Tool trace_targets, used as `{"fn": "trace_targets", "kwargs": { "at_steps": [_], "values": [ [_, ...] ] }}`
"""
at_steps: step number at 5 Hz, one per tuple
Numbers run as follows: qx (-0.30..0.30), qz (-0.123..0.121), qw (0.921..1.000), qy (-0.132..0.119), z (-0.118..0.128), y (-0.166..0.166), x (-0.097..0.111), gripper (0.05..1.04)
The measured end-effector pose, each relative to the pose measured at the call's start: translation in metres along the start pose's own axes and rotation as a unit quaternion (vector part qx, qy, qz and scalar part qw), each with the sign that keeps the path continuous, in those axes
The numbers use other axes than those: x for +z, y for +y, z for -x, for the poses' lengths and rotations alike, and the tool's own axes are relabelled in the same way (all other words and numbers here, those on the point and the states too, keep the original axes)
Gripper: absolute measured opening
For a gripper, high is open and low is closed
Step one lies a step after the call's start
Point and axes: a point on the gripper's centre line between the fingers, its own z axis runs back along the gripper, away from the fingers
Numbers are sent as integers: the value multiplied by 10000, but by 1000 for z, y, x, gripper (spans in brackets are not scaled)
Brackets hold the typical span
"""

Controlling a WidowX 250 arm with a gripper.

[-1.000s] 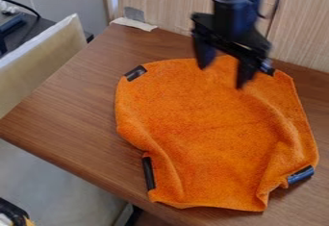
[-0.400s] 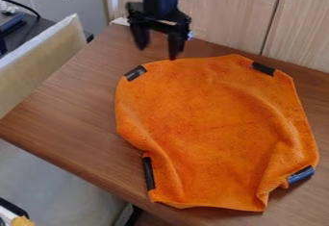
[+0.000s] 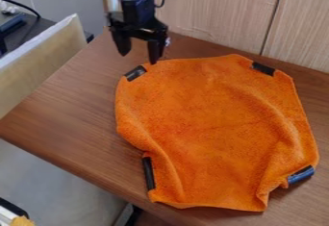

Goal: Fold the cloth from top left to bottom right.

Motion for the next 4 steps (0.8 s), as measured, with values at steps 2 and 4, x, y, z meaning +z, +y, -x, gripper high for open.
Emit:
{"fn": "trace_targets", "kwargs": {
  "at_steps": [2,4],
  "values": [
    [21,65,9995,323,3,20,-35,1001],
    [-59,15,9995,317,3,16,-43,662]
  ]
}}
